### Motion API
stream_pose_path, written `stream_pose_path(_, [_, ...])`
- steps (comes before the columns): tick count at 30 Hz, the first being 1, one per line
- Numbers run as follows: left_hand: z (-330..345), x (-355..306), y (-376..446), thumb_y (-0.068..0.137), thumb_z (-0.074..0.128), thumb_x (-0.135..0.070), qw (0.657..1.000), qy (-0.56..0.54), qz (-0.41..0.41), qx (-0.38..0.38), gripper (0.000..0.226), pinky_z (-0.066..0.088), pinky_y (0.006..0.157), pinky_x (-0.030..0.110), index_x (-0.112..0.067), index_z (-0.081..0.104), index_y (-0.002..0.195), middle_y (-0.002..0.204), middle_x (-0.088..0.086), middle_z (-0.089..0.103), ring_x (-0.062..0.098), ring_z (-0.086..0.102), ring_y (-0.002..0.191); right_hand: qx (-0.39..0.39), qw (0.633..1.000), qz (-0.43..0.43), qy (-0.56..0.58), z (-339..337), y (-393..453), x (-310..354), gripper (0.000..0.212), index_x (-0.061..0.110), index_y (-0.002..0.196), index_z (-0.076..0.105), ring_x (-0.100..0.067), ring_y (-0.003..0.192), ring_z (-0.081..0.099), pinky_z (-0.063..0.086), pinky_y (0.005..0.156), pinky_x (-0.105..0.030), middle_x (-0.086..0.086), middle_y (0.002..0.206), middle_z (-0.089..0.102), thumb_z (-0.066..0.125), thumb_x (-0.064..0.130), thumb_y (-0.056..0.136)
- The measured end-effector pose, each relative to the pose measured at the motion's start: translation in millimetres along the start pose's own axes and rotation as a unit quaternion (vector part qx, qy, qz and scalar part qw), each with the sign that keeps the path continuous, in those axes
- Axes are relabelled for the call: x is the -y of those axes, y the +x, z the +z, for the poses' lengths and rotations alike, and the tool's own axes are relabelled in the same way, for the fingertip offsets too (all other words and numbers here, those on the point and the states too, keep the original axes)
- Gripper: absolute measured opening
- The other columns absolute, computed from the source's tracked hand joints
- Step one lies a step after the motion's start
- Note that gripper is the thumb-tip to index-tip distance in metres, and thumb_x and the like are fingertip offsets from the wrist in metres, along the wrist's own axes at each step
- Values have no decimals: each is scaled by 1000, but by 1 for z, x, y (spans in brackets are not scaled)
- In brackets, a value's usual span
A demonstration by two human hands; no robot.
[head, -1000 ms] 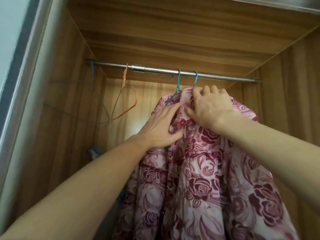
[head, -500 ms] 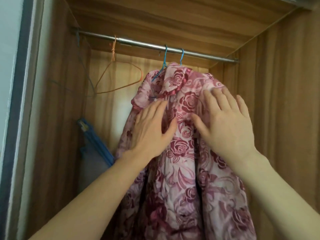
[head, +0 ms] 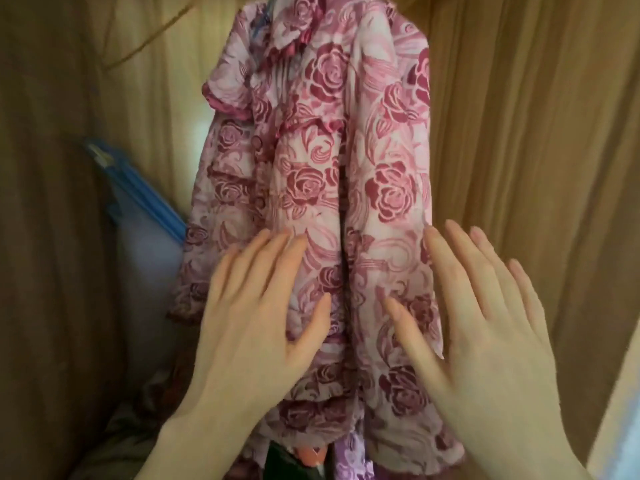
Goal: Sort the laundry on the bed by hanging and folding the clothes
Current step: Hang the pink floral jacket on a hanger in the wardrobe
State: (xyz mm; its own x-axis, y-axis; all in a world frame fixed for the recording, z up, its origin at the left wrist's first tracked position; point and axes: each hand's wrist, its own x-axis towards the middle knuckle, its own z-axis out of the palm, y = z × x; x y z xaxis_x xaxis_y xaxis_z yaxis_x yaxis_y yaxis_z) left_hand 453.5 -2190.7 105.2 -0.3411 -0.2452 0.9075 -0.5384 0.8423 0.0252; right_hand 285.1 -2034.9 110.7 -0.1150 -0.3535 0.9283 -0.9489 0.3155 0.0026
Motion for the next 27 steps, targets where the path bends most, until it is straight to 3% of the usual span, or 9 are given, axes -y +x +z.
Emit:
stream_pose_path(6, [15, 6, -31, 97, 56, -43, 997, -81, 7, 8, 60, 36, 119, 54, -11, 53, 149, 152, 6, 55, 27, 48, 145, 64, 995, 56, -45, -7, -45, 12, 70, 18, 159, 39, -22, 157, 27, 22, 127, -47, -3, 164, 39, 47, 57, 102])
stream_pose_path(12, [40, -14, -63, 99, 51, -47, 981, -184, 38, 52, 59, 35, 120, 48, -11, 54, 146, 148, 3, 56, 26, 47, 142, 69, 986, 104, -109, -26, -88, 19, 66, 22, 158, 42, -19, 156, 28, 21, 127, -48, 0, 164, 40, 50, 56, 102])
stream_pose_path(20, [59, -80, -102, 100, 56, -35, 922, -358, 115, 87, 50, 37, 120, 43, -8, 61, 142, 150, 7, 54, 26, 47, 143, 101, 941, 232, -224, -88, -150, 15, 65, 24, 156, 43, -20, 157, 26, 21, 127, -52, -1, 164, 40, 39, 62, 103])
stream_pose_path(27, [73, -166, -125, 100, 60, -36, 864, -450, 179, 141, 53, 39, 118, 53, -9, 58, 145, 154, 6, 52, 24, 44, 147, 107, 886, 321, -316, -153, -205, 2, 67, 22, 155, 45, -22, 155, 31, 20, 128, -49, -2, 161, 45, 36, 63, 103])
